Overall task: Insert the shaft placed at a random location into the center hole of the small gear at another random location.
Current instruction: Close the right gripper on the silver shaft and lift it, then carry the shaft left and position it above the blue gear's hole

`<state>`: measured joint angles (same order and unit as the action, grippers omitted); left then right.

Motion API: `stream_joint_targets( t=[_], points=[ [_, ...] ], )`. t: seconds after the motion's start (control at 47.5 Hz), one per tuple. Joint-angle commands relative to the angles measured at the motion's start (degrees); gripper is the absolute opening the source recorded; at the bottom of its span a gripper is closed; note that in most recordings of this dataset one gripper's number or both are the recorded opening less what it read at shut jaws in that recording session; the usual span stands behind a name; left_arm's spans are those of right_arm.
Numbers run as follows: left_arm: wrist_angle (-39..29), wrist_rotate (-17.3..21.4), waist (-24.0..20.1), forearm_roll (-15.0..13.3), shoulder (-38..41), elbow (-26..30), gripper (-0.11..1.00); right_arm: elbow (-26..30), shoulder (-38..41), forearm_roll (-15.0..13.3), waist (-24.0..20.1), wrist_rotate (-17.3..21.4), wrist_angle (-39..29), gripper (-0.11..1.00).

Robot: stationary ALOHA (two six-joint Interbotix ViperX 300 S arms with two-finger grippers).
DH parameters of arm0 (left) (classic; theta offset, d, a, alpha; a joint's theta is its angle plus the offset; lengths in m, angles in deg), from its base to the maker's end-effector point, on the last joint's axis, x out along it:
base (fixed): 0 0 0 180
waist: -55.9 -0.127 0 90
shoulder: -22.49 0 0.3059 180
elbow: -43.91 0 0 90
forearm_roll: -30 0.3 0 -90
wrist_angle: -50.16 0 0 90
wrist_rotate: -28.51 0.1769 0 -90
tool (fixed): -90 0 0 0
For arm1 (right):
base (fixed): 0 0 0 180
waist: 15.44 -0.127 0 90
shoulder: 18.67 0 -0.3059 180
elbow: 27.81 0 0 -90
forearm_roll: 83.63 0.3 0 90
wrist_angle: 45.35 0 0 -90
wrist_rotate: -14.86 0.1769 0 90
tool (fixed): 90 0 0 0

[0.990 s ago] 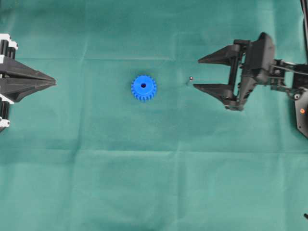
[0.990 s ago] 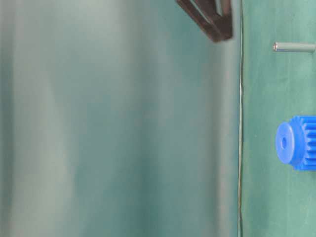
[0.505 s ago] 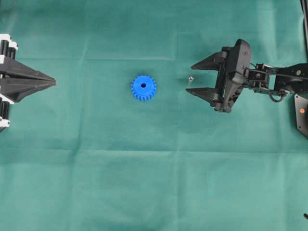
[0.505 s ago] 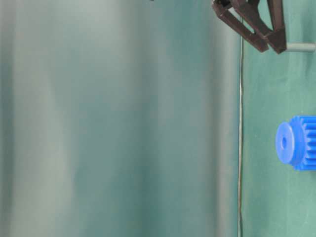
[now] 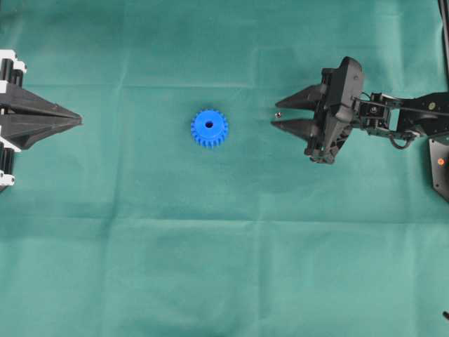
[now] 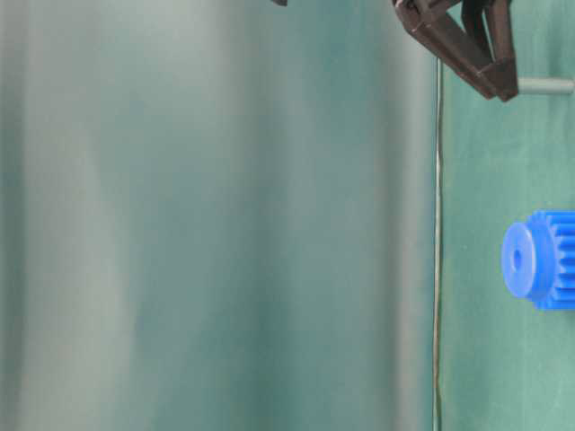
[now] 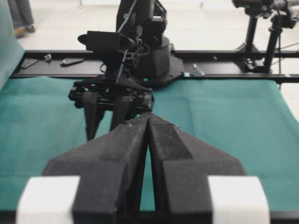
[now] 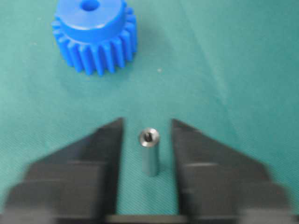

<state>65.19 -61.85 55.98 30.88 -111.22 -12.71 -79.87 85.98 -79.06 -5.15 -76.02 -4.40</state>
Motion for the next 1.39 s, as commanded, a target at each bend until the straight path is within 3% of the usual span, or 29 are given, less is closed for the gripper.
stream_joint_targets(
  t=[0.0, 0.063, 0.463, 0.821, 1.369],
  points=[
    [0.2, 0.0, 0.0, 0.2, 0.4, 1.0, 0.0, 0.7, -0.5, 0.1, 0.0, -0.2, 0.5, 0.25],
    [0.2, 0.0, 0.0, 0.1, 0.4, 1.1, 0.0, 0.7, -0.5, 0.1, 0.0, -0.2, 0.4, 0.12],
    [0.2, -0.1, 0.0, 0.1, 0.4, 1.1, 0.0, 1.1, -2.4, 0.0, 0.0, -0.2, -0.4, 0.12],
    [0.2, -0.1, 0.1, 0.2, 0.4, 1.1, 0.0, 2.1, -15.0, -0.3, 0.1, -1.0, -12.0, 0.12],
    [0.2, -0.1, 0.1, 0.2, 0.4, 1.1, 0.0, 4.0, -14.4, -0.4, -0.1, -1.0, -13.8, 0.12]
  ],
)
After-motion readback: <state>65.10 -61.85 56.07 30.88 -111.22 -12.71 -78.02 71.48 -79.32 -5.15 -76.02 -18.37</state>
